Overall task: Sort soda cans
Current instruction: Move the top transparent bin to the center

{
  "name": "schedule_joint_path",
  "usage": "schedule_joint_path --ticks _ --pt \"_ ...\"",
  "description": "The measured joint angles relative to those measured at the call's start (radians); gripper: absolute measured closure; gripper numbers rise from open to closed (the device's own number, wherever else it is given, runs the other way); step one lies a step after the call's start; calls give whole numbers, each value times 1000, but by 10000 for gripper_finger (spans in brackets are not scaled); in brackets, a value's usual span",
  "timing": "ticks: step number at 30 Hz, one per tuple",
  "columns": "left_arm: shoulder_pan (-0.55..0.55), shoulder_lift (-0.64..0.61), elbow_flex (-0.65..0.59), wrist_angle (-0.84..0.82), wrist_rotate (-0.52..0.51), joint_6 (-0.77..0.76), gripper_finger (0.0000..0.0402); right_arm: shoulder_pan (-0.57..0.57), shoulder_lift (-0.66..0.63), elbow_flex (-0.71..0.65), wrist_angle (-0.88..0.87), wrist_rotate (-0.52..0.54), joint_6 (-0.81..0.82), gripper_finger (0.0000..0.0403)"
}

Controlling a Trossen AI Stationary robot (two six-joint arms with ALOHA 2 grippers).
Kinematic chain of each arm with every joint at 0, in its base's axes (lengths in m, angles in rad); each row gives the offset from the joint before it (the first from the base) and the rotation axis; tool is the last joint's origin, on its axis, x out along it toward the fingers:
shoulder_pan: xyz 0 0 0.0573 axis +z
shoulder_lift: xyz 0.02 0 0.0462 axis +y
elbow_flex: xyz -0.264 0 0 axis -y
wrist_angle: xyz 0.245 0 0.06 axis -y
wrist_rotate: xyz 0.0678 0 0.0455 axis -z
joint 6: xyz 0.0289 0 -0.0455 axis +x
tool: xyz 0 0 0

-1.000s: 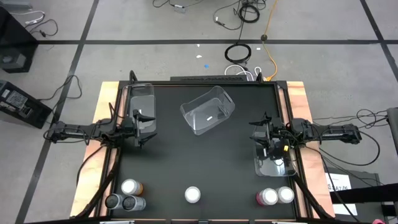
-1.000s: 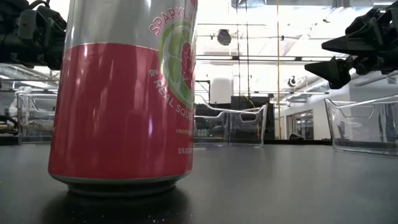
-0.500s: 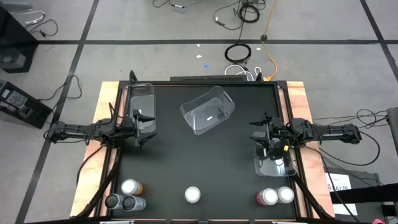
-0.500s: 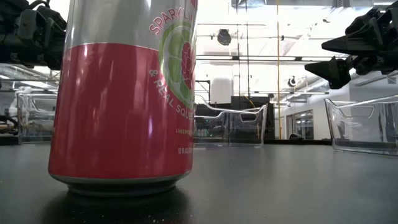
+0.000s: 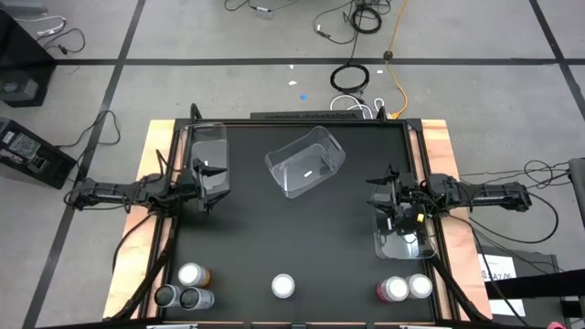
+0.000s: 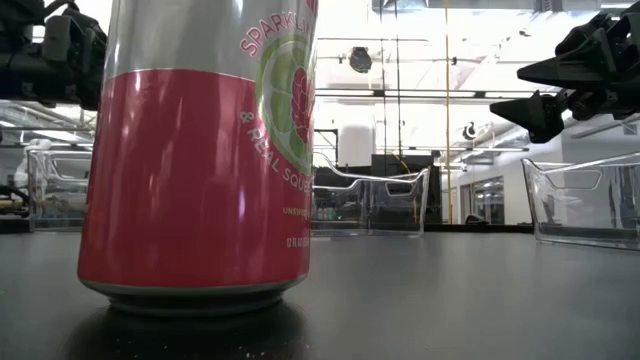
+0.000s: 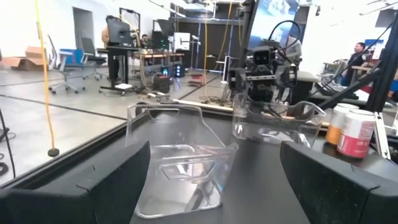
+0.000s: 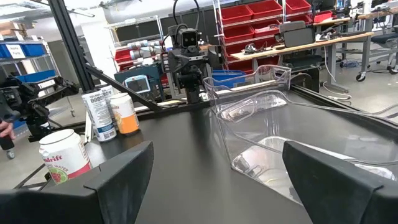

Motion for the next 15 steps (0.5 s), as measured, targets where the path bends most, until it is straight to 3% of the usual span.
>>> schedule_joint_path --ticks 8,15 --pt "0 0 20 7 -13 -5 33 0 0 0 0 0 0 53" --pt "0 0 51 10 -174 -156 33 0 0 0 0 0 0 53"
